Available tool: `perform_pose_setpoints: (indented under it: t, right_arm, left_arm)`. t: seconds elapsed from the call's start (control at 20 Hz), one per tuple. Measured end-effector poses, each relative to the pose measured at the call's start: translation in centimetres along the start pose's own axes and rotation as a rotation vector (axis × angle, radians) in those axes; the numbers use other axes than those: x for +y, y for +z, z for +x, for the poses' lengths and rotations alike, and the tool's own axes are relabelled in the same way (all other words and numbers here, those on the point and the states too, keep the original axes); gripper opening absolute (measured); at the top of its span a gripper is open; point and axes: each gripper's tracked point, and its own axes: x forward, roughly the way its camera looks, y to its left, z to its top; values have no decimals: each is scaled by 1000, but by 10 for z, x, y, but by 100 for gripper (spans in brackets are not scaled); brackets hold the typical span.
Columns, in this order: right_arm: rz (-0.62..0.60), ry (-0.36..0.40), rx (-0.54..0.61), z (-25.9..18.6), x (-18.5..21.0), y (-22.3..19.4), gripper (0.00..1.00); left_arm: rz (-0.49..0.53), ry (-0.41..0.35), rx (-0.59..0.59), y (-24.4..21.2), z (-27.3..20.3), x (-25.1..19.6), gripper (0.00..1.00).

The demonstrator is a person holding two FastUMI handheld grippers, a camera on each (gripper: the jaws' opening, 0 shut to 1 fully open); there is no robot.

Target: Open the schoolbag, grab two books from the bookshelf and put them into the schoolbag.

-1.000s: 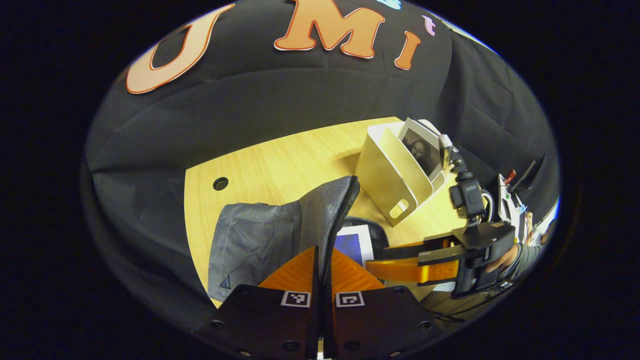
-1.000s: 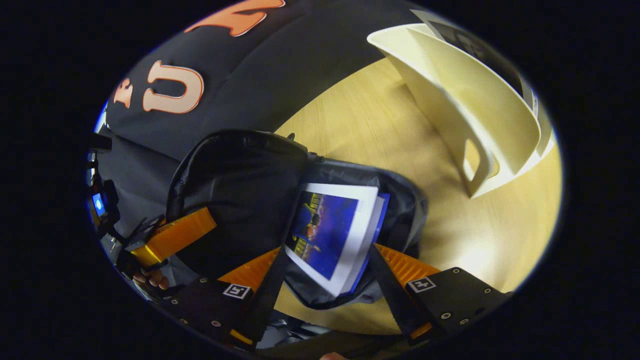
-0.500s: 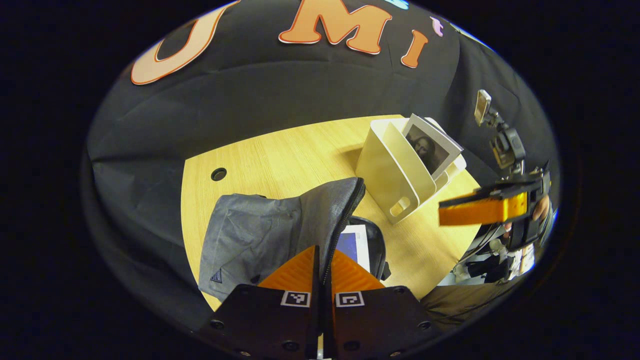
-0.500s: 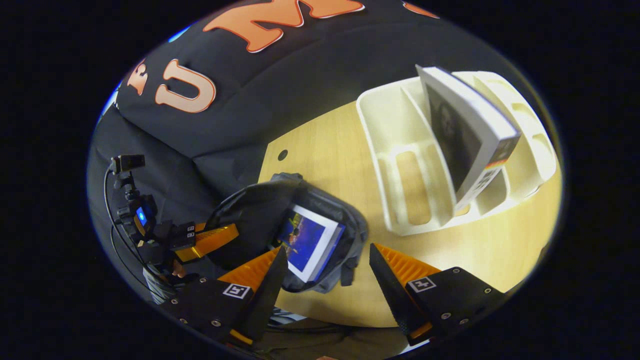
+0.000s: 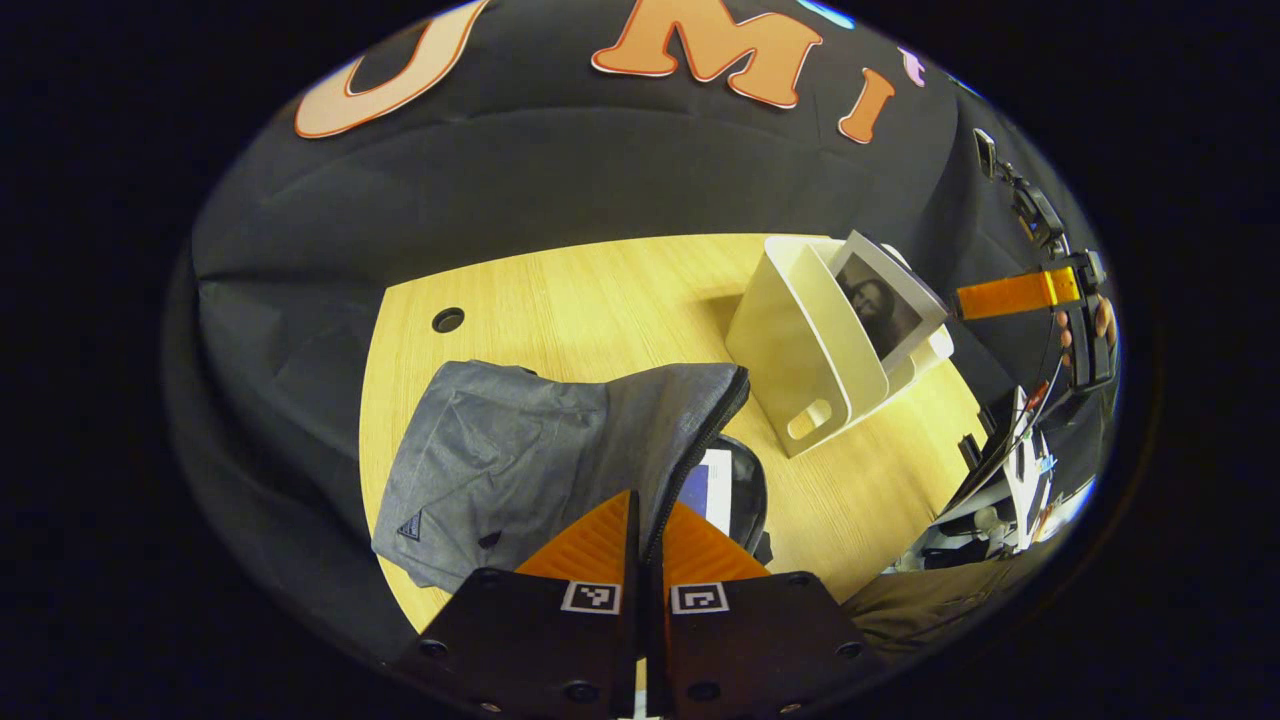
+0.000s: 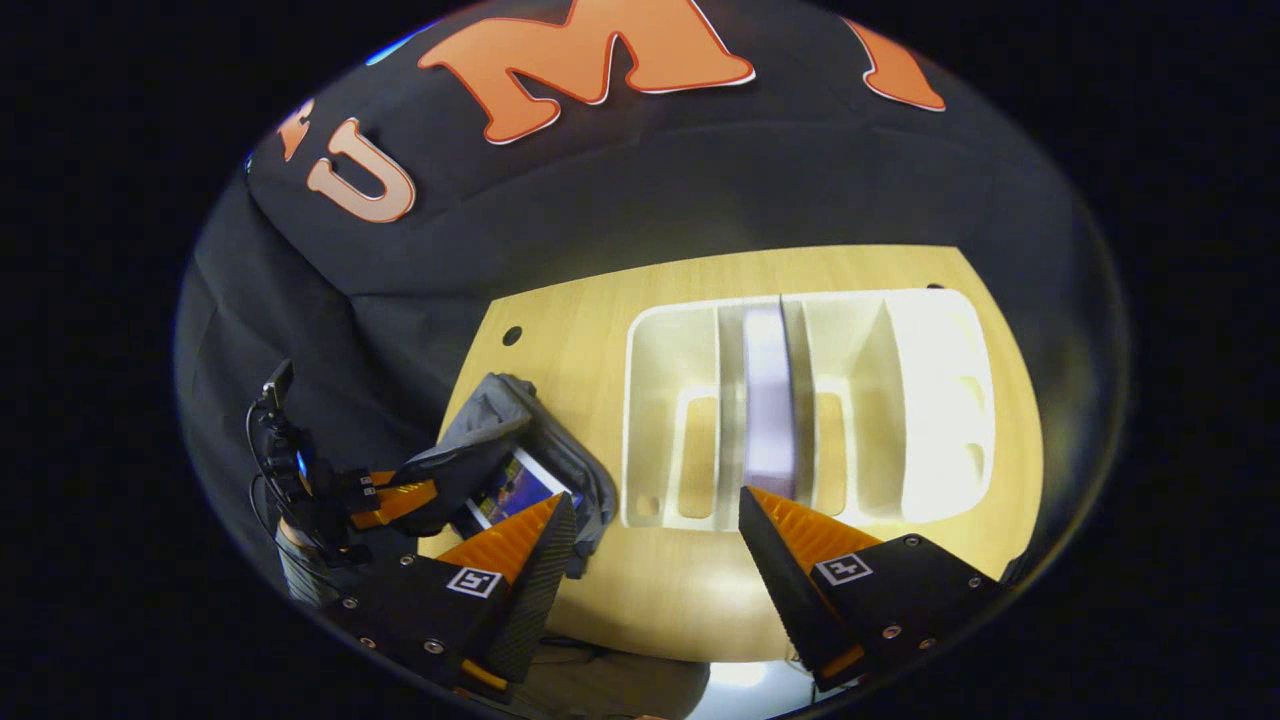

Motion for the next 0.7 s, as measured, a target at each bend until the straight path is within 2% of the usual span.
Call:
perform_pose_setpoints:
  t: [0.25,0.5,0.65,0.7]
  right_arm:
    - [-61,-37,83,20,-36,28,96]
    - [-95,-42,192,63,-53,28,94]
    - [-114,-54,253,84,-60,23,85]
    - [-107,-51,273,89,-60,21,72]
  left_arm:
    - [-58,34,7,-2,3,-2,4]
    - [-127,85,29,-6,5,-5,4]
    - [-144,116,46,-7,7,-8,4]
    - [-150,126,51,-6,8,-9,4]
